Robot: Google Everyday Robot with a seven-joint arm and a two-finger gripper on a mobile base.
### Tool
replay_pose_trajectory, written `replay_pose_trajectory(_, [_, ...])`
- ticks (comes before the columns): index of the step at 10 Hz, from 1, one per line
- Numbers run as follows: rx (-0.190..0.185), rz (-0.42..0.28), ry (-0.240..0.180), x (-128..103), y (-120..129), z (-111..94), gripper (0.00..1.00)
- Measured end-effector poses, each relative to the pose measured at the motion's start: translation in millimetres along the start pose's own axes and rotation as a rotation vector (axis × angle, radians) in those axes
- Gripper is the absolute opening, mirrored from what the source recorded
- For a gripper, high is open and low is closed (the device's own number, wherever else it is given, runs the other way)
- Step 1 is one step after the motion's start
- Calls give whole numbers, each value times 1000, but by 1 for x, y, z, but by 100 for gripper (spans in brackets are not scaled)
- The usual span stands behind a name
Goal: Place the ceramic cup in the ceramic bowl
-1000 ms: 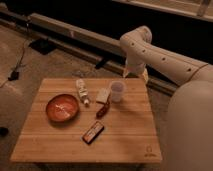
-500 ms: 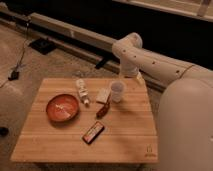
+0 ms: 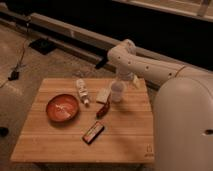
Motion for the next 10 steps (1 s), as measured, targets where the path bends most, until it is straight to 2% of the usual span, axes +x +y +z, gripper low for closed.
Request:
replay_pose_trajectory(3, [-14, -30, -2, -10, -25, 5, 73])
replay_pose_trajectory(5, [-32, -41, -1, -15, -26, 14, 72])
replay_pose_trajectory(7, [-39, -54, 4, -14, -25, 21, 56])
replay_pose_trajectory(10, [-49, -81, -2, -25, -52, 20, 53])
